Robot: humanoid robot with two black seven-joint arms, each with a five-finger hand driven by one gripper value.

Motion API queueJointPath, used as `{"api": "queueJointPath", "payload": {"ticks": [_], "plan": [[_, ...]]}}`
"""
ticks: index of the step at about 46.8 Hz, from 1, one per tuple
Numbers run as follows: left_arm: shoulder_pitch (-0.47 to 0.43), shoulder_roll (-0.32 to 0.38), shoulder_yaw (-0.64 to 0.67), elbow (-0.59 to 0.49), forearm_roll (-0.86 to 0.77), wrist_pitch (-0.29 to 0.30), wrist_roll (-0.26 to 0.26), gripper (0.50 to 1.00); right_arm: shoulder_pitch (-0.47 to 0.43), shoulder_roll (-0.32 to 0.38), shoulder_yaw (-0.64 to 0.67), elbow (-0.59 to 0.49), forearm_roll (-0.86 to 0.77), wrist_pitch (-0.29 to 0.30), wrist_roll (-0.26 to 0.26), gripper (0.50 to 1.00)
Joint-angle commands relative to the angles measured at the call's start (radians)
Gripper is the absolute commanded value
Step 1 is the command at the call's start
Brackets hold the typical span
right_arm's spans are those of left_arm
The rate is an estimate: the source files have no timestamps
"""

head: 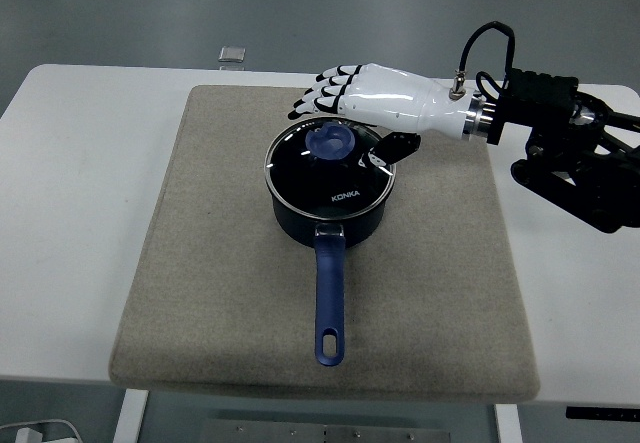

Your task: Lift the pot lid and place it to the right of the pot.

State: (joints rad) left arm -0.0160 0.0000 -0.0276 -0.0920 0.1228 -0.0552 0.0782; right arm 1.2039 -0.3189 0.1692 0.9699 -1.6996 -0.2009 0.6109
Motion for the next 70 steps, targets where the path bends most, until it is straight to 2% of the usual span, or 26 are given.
{"api": "queueJointPath", "payload": {"ticks": [1,28,48,70], "plan": [[-0.001,0.000,0.002,0.000,0.000,0.000,0.000,1.000,0.000,0.001,0.000,0.000,0.000,0.000,0.000,0.907],[-0.001,0.000,0.000,0.000,0.000,0.000,0.000,1.000,-0.004,0.017,0.000,-0.016,-0.014,-0.009,0.000,0.905],[0.001,0.000,0.000,0.000,0.000,0.000,0.000,1.000,-0.007,0.026,-0.019,-0.022,-0.017,-0.009,0.000,0.879],[-0.001,0.000,0.000,0.000,0.000,0.000,0.000,1.000,-0.009,0.055,-0.023,-0.042,-0.017,-0.008,0.000,0.870]]}}
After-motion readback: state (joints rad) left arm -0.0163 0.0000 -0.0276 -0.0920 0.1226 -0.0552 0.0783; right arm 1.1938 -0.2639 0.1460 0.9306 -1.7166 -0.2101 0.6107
